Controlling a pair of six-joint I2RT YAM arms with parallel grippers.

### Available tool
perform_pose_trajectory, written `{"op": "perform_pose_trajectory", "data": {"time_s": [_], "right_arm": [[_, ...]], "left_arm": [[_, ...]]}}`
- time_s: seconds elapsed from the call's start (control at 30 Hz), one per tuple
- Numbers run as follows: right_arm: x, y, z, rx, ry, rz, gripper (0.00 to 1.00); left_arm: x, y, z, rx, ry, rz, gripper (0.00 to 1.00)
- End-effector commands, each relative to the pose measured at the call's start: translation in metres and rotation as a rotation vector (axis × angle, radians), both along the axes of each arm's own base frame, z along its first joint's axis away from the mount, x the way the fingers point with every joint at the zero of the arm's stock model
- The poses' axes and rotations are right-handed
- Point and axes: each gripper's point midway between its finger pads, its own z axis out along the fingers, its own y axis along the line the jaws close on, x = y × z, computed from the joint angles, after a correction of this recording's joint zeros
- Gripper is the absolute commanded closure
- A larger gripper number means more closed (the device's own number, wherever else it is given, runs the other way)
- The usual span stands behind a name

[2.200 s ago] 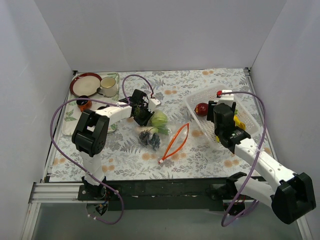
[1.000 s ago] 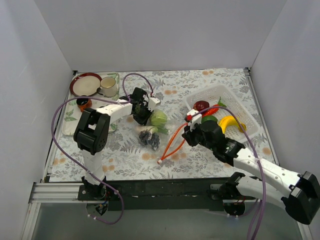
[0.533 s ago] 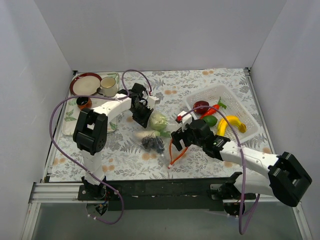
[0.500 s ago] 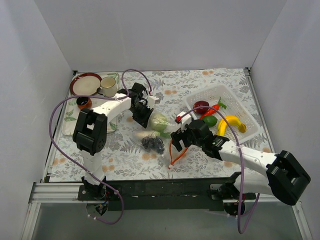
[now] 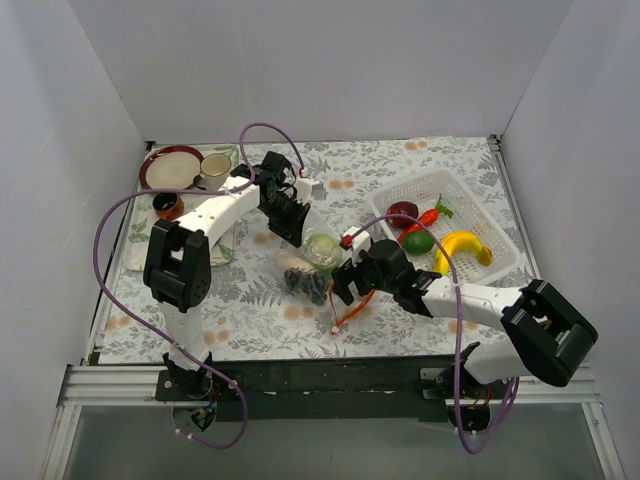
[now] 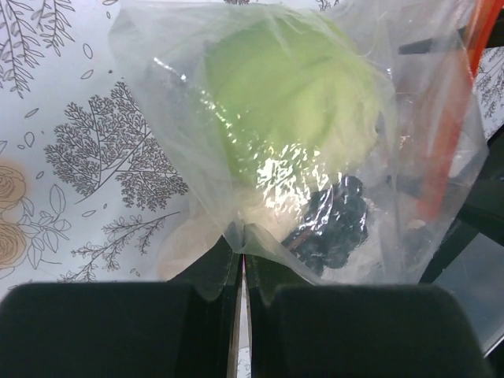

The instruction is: Open the zip-top bag and remove the fake food

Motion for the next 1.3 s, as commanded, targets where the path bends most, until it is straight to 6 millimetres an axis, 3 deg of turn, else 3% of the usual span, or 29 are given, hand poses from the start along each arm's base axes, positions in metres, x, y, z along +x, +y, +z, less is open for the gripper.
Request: {"op": "perform_pose_trajectory", "data": {"time_s": [0.0,0.27,0.6,0.7,0.87,0.9,1.03,1.17,1.2,1.27], "right_arm": [[0.009,0.026,0.008,0.079,-0.046,0.049,0.02],[0.001,0.049,-0.016,0.052,0.011,0.107,0.03],[0.018,0.06,0.0,0.089,-0.032,0.058,0.18],[0.017,0.061,0.005,0.108,-0.04,0.065,0.28],[0.015,0.062,0.0,0.109,-0.024,0.076,0.58],[0.013,0.063,-0.002,0.107,-0.019,0.084,0.59],[0.009,0.067,-0.01,0.092,0.006,0.119,0.48],[0.012,0.071,-0.017,0.08,0.011,0.118,0.48],[0.012,0.072,-0.018,0.081,0.012,0.125,0.49],[0.011,0.075,-0.02,0.079,0.015,0.142,0.6]], "left_arm": [[-0.009,-0.007,0.035,-0.081,-0.017,-0.006,1.0],[-0.01,0.013,0.001,0.021,-0.037,0.025,1.0],[-0.023,0.034,-0.038,0.119,-0.019,0.013,1.0],[-0.025,0.035,-0.043,0.127,-0.014,0.017,1.0],[-0.023,0.034,-0.042,0.124,-0.018,0.02,1.0],[-0.023,0.034,-0.043,0.125,-0.016,0.021,1.0],[-0.02,0.033,-0.04,0.122,-0.022,0.022,1.0],[-0.021,0.031,-0.039,0.11,-0.018,0.021,1.0],[-0.021,0.031,-0.039,0.108,-0.016,0.023,1.0],[-0.022,0.031,-0.041,0.109,-0.011,0.023,1.0]]}}
